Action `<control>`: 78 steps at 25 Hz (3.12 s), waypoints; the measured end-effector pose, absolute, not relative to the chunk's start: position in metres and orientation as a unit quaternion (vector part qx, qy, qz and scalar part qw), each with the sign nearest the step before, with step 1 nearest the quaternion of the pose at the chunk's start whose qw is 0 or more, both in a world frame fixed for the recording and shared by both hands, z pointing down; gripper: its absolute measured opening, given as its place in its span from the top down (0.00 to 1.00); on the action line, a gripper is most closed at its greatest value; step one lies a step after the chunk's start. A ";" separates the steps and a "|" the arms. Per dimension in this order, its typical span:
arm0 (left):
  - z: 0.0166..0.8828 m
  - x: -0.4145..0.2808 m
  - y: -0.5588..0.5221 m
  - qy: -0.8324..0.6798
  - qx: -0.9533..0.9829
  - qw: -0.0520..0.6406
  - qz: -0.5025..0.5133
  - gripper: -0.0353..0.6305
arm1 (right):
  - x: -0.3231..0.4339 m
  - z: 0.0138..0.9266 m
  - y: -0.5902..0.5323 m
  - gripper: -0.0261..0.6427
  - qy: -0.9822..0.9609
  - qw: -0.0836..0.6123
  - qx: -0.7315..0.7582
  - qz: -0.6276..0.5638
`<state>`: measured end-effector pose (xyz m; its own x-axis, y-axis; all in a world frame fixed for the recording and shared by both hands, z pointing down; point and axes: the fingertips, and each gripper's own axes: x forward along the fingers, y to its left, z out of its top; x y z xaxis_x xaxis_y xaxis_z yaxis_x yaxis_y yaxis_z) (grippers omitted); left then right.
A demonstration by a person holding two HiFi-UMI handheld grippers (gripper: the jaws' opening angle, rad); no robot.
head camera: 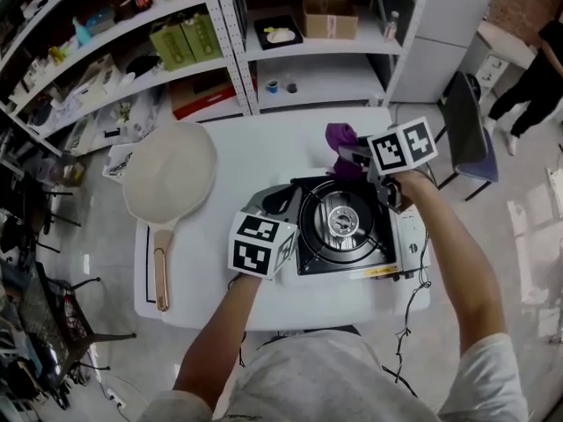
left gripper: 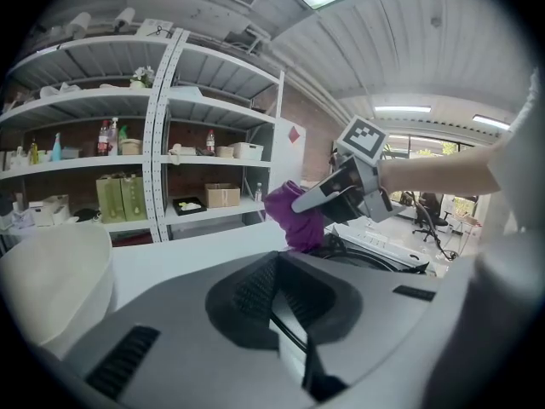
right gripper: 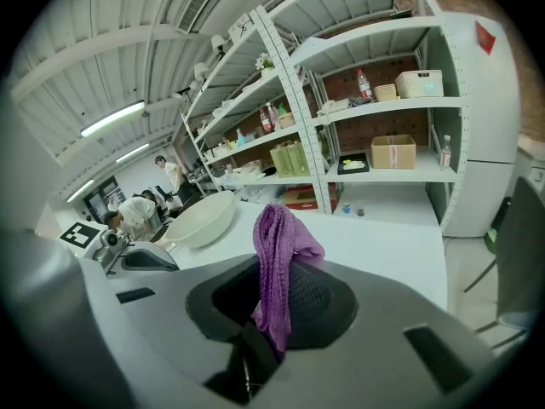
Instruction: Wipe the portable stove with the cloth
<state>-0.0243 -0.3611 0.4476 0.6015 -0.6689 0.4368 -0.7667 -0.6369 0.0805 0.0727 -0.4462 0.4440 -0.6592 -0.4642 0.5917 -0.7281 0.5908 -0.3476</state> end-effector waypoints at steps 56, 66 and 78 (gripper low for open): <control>0.399 -0.078 -0.260 -0.417 0.891 0.089 0.153 0.94 | 0.105 0.359 -0.240 0.87 -0.839 0.068 0.519 0.151; 0.404 -0.090 -0.241 -0.431 0.885 0.085 0.155 0.94 | 0.096 0.355 -0.198 0.87 -0.818 0.069 0.565 0.081; 0.400 -0.094 -0.236 -0.431 0.887 0.078 0.145 0.94 | 0.104 0.362 -0.180 0.87 -0.805 0.069 0.583 0.083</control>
<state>-0.0940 -0.2359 0.4003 0.5865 -0.7421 0.3246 -0.7873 -0.6164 0.0133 0.1038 -0.1803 0.3620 -0.3113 -0.9270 0.2090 -0.9502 0.3070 -0.0535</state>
